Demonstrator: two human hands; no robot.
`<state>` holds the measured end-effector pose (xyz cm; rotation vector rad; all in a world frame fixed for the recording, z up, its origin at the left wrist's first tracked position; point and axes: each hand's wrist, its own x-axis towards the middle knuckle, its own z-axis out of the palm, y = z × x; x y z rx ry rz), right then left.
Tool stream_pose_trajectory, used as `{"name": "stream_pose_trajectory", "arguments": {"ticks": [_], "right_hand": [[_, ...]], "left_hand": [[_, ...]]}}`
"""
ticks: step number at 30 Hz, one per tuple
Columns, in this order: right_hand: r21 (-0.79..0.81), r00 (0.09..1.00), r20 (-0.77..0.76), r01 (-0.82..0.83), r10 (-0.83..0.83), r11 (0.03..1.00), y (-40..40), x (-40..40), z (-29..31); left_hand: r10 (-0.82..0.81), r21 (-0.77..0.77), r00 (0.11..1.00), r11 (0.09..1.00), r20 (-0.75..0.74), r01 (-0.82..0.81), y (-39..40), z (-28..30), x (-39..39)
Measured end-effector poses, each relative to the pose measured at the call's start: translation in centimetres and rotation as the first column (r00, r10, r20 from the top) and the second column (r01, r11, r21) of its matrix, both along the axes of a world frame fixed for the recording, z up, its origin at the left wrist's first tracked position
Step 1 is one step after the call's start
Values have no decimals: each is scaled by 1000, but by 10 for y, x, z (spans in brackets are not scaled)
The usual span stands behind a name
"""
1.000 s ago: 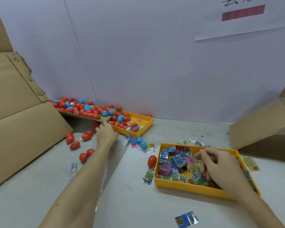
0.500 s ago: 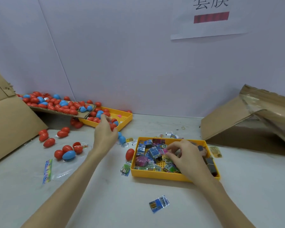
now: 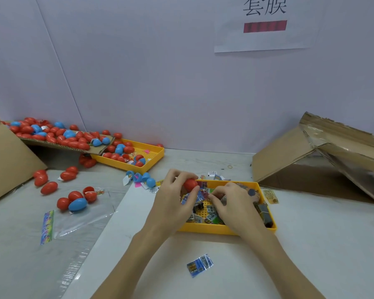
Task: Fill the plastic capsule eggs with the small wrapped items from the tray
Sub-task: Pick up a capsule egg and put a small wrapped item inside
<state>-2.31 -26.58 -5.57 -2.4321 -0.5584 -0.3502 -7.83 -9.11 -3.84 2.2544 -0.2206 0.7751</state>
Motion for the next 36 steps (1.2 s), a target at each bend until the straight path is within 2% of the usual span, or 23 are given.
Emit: {"name": "stream_pose_trajectory", "arguments": {"ticks": [5,9,12,17,21,25,27,29,30,33,36], "right_hand": [[87,1000,11,-28,28,996,-2,-1,0],[151,997,64,-52,42,987,-2,-4,5],[223,996,58,-77,66,972,-3,-7,8],[272,997,1,-70,72,960,-6,-7,10],[368,997,-47,-45,67,929,-8,-7,11],[378,997,-21,-65,78,923,-7,-7,10],[389,996,-22,-71,86,918,-7,-6,9],[397,994,-32,-81,102,914,-7,-6,9],[407,992,-41,-94,121,909,-7,-7,9],[431,978,-75,-146,197,890,-7,-10,11],[436,967,-91,-178,240,882,-7,-10,12]], "left_hand": [[-26,-11,999,1000,25,26,-2,1,1],[-47,-114,999,992,6,48,-1,3,1],[-47,-131,999,990,4,47,0,5,2],[-92,-266,989,962,-114,59,-1,2,3],[-119,-136,988,985,-100,105,-2,0,3],[-203,-136,965,974,-163,182,-2,1,4],[-244,-273,947,945,-210,183,-2,3,3],[-318,-452,914,874,-252,180,-3,5,2],[-334,-490,908,854,-254,176,-3,5,2],[-307,-489,920,858,-244,157,-5,4,0],[-282,-418,930,893,-236,165,-10,6,-1]]}}
